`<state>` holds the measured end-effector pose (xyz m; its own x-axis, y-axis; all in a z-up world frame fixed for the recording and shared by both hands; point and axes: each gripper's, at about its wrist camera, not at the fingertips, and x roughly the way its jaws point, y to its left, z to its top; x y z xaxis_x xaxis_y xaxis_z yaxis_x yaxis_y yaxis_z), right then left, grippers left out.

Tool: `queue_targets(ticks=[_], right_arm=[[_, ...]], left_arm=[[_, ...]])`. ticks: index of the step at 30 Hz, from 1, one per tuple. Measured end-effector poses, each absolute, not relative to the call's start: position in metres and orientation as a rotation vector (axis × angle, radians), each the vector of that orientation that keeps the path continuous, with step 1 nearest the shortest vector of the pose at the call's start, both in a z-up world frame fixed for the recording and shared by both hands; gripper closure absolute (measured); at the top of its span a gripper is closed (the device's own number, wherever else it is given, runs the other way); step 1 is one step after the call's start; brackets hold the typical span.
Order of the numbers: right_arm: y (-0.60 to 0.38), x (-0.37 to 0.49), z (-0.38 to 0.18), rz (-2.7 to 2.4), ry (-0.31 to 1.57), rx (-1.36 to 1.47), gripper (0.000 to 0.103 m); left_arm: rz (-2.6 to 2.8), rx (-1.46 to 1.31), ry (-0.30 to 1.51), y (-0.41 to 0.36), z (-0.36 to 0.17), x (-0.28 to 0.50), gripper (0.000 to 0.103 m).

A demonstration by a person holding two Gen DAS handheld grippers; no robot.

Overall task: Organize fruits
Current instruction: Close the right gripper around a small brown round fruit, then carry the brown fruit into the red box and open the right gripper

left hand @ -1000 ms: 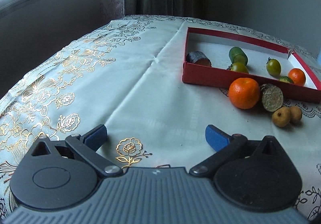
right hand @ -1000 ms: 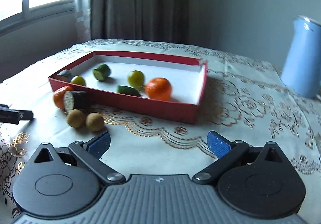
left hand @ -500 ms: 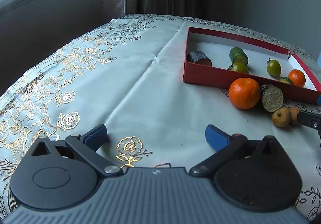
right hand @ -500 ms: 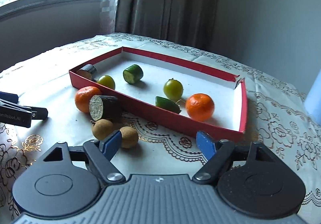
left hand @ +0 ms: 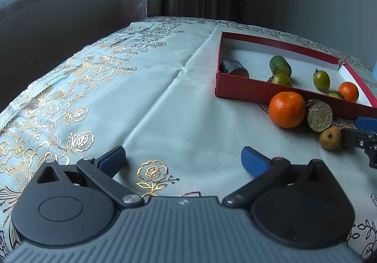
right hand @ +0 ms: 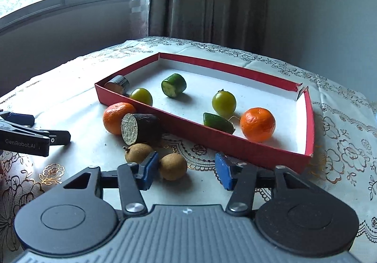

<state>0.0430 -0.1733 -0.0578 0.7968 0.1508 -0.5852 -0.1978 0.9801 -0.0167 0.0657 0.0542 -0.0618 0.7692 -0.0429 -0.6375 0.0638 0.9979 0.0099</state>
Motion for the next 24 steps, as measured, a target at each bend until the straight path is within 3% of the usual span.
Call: queue_targets(ticks=[11,24], right_arm=[[-0.174,0.046,-0.064,0.213,0.651,-0.053,0.079],[-0.178,0.026,-0.045,0.201,0.553,-0.039,0.079]], left_arm=[[-0.058,0.031,0.691,0.054,-0.062,0.066,0.0],[-0.058,0.031,0.691,0.054,-0.062,0.066,0.0]])
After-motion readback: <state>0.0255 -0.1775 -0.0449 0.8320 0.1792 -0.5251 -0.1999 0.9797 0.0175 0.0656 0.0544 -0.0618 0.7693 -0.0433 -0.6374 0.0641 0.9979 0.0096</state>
